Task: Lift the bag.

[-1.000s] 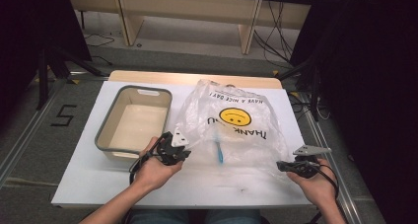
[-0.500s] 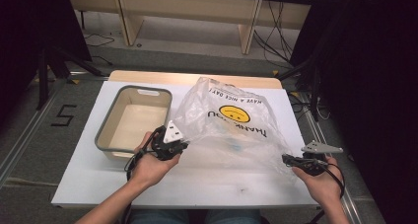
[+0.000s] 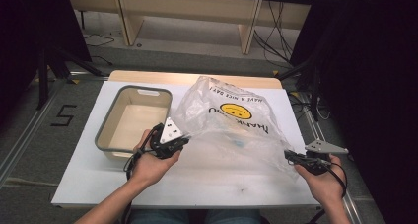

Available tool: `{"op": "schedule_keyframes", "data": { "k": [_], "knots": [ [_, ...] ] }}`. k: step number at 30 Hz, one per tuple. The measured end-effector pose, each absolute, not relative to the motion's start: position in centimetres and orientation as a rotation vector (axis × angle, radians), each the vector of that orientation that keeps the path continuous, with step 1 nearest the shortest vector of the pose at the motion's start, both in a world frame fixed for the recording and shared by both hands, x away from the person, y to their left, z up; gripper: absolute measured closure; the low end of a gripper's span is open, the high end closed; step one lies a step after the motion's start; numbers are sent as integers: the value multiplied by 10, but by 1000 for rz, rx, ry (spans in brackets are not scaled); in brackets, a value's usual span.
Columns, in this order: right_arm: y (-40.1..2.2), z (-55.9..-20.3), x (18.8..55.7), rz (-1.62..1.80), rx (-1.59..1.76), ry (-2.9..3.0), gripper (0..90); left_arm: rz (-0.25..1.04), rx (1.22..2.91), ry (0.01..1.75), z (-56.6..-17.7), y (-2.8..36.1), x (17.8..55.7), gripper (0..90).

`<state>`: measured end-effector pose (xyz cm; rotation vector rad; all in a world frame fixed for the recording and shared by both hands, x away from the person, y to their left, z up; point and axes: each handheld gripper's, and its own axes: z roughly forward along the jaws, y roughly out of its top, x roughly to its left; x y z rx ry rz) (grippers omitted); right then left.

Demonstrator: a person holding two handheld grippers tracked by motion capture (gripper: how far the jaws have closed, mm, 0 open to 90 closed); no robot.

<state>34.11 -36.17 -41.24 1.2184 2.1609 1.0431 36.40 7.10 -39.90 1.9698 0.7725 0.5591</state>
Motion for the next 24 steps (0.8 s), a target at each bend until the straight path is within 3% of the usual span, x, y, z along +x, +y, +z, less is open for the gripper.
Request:
{"op": "schedule_keyframes", "data": {
  "k": [24],
  "knots": [
    [-361, -398, 341, 1081, 1173, 2050, 900, 617, 1891, 719, -384, 67, 365, 893]
  ]
}}
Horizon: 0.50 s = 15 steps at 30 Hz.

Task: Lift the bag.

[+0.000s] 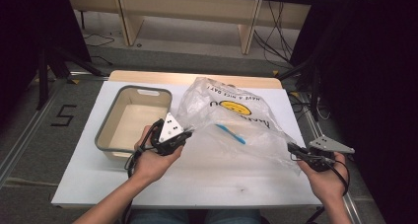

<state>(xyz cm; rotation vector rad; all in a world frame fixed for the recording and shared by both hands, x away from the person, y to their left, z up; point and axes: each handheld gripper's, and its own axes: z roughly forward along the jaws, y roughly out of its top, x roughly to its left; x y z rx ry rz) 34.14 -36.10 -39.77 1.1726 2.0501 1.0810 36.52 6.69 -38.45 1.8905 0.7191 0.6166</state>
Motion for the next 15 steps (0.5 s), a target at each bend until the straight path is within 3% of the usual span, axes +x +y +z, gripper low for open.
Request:
{"op": "schedule_keyframes", "data": {
  "k": [15],
  "knots": [
    [-362, -376, 346, 1130, 1144, 1941, 899, 642, 1812, 688, -361, 63, 364, 893]
  ]
}}
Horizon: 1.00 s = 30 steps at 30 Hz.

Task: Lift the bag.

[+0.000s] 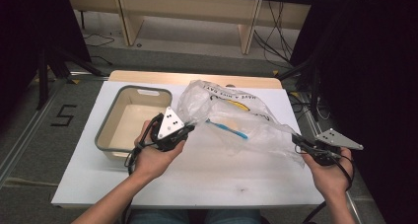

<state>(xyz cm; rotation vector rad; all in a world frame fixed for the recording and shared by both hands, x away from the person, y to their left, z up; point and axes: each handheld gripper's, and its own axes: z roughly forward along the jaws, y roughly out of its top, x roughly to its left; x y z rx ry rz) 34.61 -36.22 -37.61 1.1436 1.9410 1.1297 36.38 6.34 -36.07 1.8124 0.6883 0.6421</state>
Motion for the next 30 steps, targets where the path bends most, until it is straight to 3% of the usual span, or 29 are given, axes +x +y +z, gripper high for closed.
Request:
{"op": "schedule_keyframes", "data": {
  "k": [30],
  "knots": [
    [-365, -336, 352, 1202, 1102, 1811, 900, 662, 1682, 644, -319, 64, 359, 894]
  ]
}}
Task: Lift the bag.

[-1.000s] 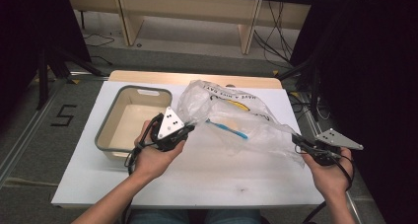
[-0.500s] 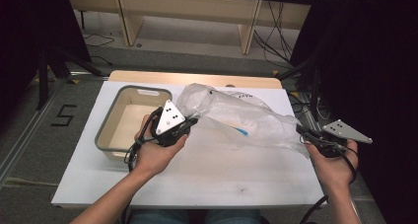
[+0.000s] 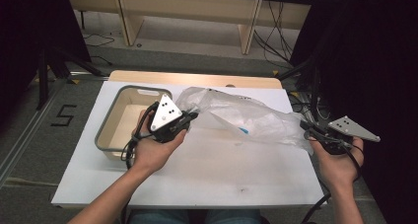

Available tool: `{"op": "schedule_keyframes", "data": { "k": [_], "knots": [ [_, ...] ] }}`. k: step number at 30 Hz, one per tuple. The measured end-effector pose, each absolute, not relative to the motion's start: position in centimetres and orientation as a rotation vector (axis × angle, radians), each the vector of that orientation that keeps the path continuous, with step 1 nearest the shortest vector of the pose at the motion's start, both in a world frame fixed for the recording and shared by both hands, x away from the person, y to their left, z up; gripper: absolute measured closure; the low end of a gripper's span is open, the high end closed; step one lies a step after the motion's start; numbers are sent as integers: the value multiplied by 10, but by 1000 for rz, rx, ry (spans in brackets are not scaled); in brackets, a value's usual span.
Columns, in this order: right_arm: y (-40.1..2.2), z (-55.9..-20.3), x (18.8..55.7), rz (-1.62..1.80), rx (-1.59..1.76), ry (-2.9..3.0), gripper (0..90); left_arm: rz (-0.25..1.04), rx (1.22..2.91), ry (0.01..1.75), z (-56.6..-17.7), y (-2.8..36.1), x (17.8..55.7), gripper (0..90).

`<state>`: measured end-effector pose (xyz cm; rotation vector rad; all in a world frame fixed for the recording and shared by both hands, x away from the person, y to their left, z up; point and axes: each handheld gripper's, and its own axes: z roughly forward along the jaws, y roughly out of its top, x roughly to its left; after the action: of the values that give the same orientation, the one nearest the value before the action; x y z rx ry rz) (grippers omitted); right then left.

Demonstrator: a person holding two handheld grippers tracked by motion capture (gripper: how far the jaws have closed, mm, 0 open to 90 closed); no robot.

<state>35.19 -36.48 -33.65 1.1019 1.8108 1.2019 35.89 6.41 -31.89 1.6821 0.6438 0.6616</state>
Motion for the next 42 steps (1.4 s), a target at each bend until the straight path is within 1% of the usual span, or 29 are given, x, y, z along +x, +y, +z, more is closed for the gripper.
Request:
{"op": "schedule_keyframes", "data": {
  "k": [13, 21, 22, 25, 30, 33, 37, 42],
  "knots": [
    [-360, -321, 353, 1217, 1066, 1807, 900, 651, 1619, 624, -301, 67, 355, 893],
    [-357, -324, 358, 1213, 1069, 1840, 890, 644, 1603, 620, -297, 62, 358, 894],
    [-357, -326, 358, 1215, 1074, 1847, 871, 641, 1604, 628, -298, 61, 360, 893],
    [-356, -330, 359, 1231, 1091, 1849, 764, 647, 1608, 648, -302, 59, 367, 893],
    [-356, -332, 356, 1294, 1104, 1833, 550, 659, 1630, 693, -311, 58, 380, 893],
    [-357, -331, 352, 1338, 1097, 1818, 451, 669, 1639, 718, -316, 58, 388, 894],
    [-360, -328, 347, 1422, 1084, 1762, 369, 674, 1654, 747, -321, 58, 396, 893],
    [-358, -322, 342, 1464, 1036, 1775, 326, 678, 1672, 763, -327, 56, 402, 893]
  ]
}}
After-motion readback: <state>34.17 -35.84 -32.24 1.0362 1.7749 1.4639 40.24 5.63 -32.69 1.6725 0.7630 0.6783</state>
